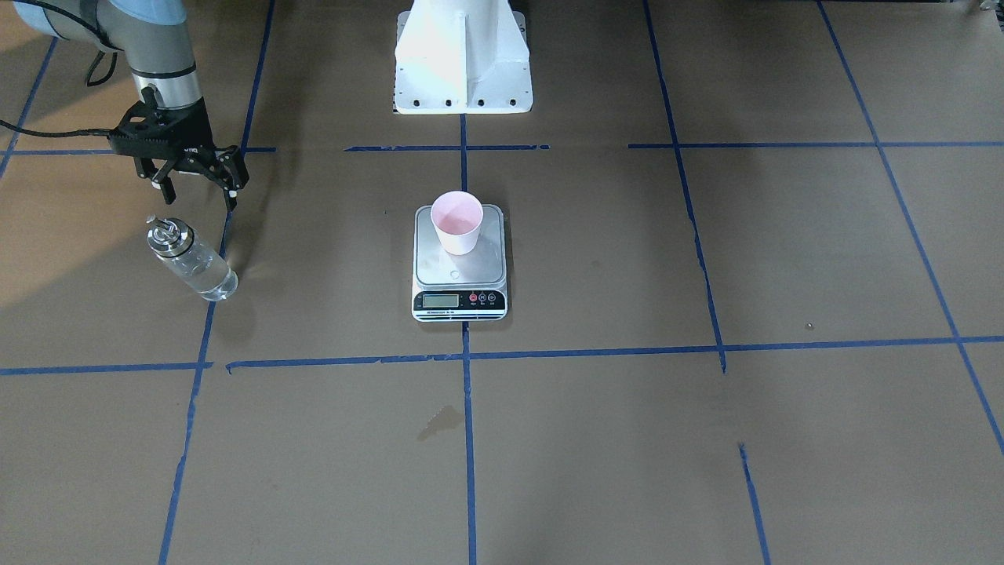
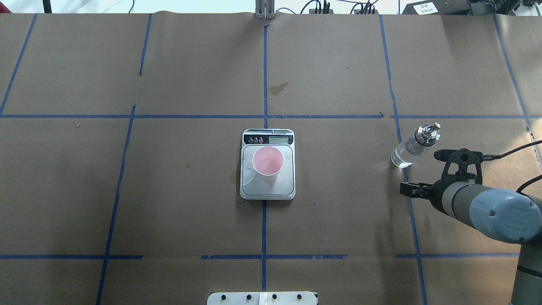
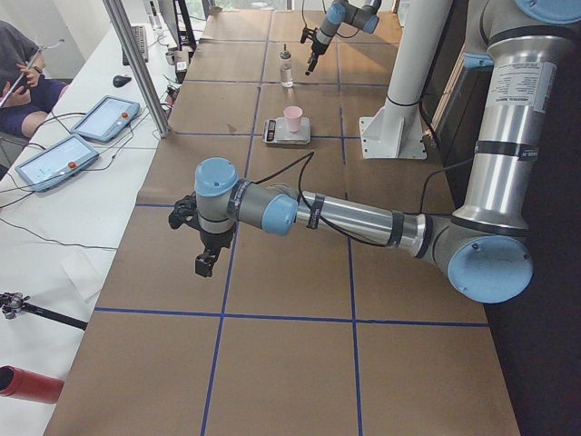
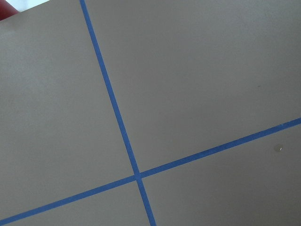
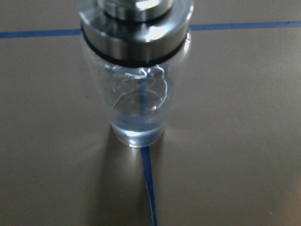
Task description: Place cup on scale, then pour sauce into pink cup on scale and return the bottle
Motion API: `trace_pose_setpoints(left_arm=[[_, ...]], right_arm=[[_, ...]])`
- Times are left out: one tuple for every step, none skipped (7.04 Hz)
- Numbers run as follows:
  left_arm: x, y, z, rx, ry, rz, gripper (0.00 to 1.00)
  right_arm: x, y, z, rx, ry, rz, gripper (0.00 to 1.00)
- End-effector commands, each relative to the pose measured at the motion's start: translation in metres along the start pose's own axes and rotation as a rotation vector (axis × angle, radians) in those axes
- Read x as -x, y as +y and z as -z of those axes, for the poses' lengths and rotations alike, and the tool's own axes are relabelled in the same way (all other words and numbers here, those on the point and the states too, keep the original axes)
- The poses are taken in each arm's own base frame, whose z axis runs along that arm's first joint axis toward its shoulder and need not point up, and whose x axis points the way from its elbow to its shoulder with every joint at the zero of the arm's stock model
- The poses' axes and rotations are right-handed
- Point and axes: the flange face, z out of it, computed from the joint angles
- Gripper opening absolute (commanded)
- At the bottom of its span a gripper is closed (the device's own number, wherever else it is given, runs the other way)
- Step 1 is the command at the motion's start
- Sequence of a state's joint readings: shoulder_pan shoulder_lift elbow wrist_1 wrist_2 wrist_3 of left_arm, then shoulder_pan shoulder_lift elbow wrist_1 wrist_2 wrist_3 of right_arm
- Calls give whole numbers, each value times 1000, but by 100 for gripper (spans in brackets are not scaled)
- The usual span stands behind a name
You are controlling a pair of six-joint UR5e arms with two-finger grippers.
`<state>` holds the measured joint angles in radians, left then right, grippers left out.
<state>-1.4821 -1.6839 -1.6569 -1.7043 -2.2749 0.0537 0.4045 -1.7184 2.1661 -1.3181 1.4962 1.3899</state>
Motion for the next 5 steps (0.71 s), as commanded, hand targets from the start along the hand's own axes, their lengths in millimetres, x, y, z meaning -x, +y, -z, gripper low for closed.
trace_pose_setpoints(left_arm=[[2,2,-1,3,0,4,100],[3,5,-3,6,0,4,100],[3,6,-3,7,0,5,100],[3,6,-3,5,1,3,100],[1,6,-1,1,1,3,100]], right_arm=[[6,3,37,224,24,-36,100],[-12,-21,55,346,6,-127,100],[-30,-55,80,430,-81,-165,100],[-55,-92,99,430,-155,-148,100],[-89,-124,107,426,-203,-127,100]])
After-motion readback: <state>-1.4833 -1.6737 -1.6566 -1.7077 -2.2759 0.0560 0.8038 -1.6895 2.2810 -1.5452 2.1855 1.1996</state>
